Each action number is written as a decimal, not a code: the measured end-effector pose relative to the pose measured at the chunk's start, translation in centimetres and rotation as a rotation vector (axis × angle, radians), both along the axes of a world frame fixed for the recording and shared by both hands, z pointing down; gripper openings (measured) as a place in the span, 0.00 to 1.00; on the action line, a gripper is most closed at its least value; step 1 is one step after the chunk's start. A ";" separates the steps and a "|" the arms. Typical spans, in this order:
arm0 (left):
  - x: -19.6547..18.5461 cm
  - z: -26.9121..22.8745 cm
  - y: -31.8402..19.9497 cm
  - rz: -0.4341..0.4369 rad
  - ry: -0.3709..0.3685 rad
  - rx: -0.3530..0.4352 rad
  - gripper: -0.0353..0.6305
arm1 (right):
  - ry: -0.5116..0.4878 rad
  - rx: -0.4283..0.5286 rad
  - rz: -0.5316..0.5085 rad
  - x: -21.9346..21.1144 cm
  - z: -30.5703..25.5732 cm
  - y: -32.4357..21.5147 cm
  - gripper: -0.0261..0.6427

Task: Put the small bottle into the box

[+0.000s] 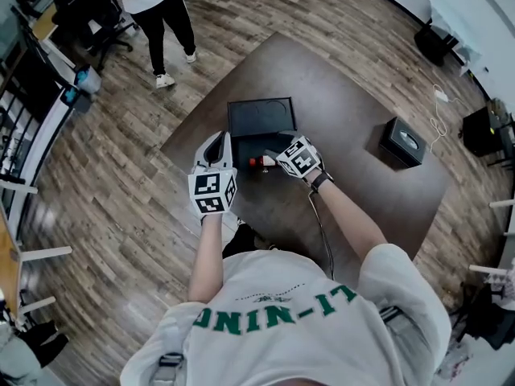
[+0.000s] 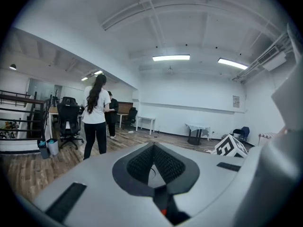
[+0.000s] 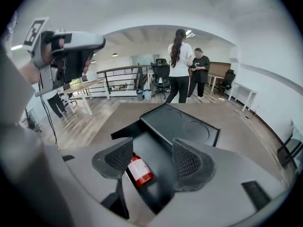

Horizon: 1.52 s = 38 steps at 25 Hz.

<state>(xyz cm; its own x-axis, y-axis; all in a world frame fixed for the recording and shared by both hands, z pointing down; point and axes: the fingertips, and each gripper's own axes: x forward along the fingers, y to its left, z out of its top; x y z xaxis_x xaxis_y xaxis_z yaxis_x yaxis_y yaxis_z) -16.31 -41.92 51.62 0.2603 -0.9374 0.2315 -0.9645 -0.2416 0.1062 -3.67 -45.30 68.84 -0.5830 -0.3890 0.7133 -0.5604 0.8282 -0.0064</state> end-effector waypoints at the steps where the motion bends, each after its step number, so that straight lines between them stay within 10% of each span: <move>1: 0.1 -0.3 0.3 -0.001 -0.005 0.003 0.07 | -0.019 0.013 0.023 0.5 -0.9 0.0 0.44; 23: 2.8 -8.2 2.8 -0.007 -0.071 0.125 0.07 | -0.372 0.445 0.482 8.4 -22.7 2.0 0.22; 38: 4.6 -10.4 4.6 -0.007 -0.079 0.172 0.07 | -0.435 0.541 0.555 9.2 -26.8 5.4 0.06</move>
<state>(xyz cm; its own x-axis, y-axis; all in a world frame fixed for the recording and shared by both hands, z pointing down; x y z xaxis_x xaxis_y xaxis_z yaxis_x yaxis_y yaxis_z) -11.76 -37.31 41.21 0.2409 -0.9667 0.0870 -0.9700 -0.2428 -0.0125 5.49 -39.95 42.05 -0.3866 -0.9158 0.1089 -0.9212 0.3891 0.0011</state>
